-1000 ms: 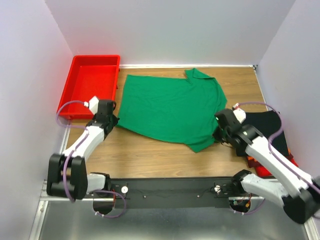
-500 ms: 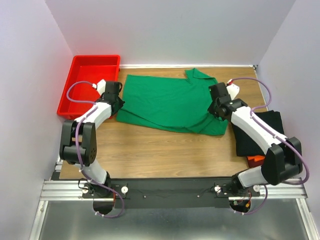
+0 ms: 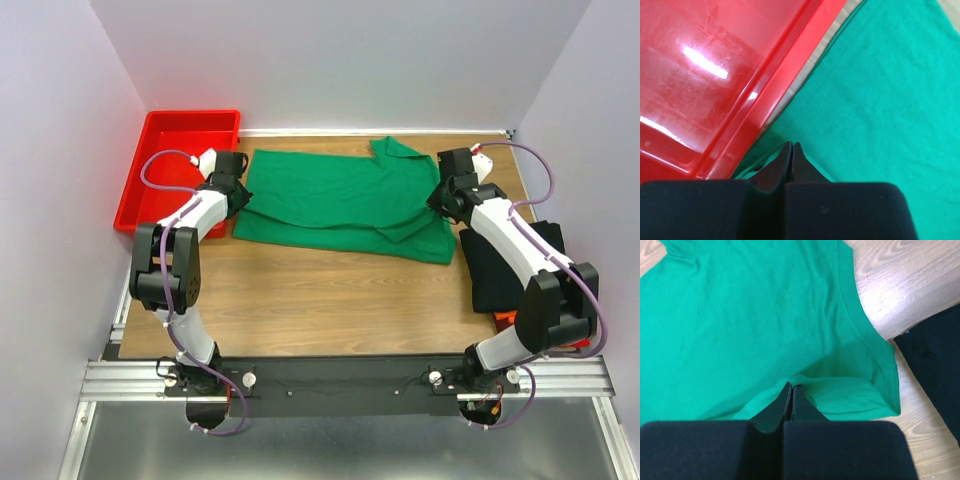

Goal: Fold and stack the t-shirts
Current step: Fold the tshirt

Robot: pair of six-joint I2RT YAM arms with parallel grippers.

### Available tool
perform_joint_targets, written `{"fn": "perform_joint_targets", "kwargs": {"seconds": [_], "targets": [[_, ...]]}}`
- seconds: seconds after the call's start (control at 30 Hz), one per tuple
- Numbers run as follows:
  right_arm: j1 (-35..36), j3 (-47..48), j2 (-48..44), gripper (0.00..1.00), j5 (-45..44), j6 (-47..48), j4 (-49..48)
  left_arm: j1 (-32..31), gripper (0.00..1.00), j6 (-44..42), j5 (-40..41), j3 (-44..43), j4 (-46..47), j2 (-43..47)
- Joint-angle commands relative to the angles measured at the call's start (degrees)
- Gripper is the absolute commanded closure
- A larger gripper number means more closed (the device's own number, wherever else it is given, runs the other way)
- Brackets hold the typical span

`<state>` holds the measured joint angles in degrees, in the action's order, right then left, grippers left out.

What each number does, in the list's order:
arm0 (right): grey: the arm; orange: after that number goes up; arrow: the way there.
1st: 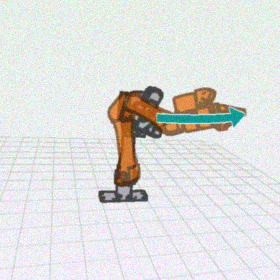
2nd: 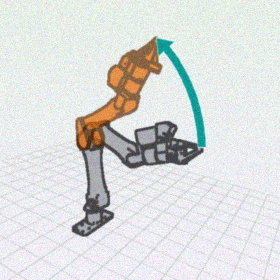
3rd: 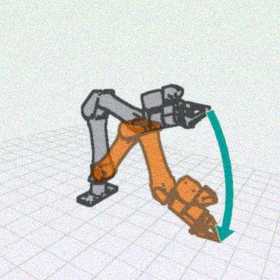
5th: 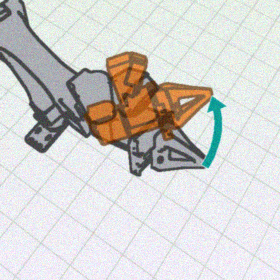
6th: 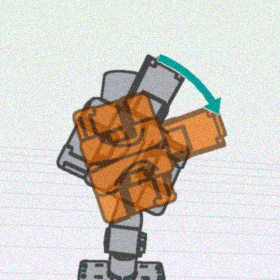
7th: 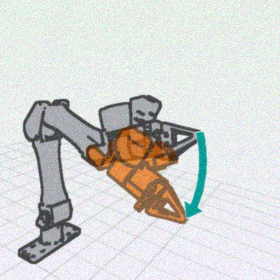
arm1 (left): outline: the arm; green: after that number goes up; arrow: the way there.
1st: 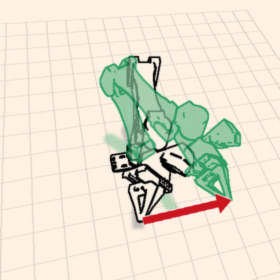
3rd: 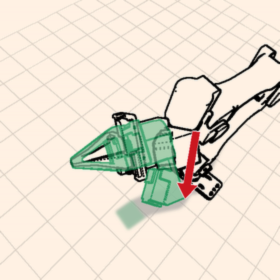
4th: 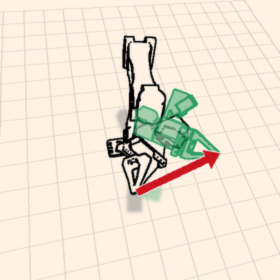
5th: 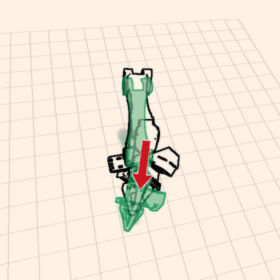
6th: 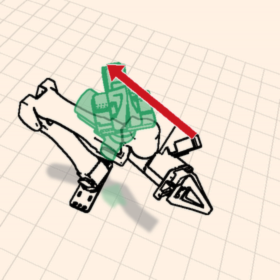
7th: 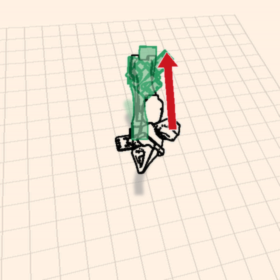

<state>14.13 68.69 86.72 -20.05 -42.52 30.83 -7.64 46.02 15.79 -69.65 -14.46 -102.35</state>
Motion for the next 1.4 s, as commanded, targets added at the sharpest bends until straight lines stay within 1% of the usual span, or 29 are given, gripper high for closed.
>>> {"fn": "perform_joint_targets", "kwargs": {"seconds": [0.0, 0.23, 0.63, 1.37], "targets": [[-2.9, 0.1, 0.5, 0.99, 2.5, 0.8, -2.1, 0.0, 1.00, -0.8, 1.8, -1.4, -1.6, -0.9], [-5.0, -0.4, 1.3, 0.99, 4.8, 1.3, -3.8, 0.3, 1.00, -1.5, 1.2, -3.4, -1.6, -2.5], [-6.5, 2.6, 6.6, 0.99, 6.8, 1.9, -5.0, 0.6, 1.00, -2.0, 1.4, -7.9, -2.8, -5.8], [-8.6, 6.7, 11.9, 0.99, 9.4, 2.7, -6.0, 1.0, 1.00, -2.7, 1.1, -10.2, -3.0, -8.8]]}}
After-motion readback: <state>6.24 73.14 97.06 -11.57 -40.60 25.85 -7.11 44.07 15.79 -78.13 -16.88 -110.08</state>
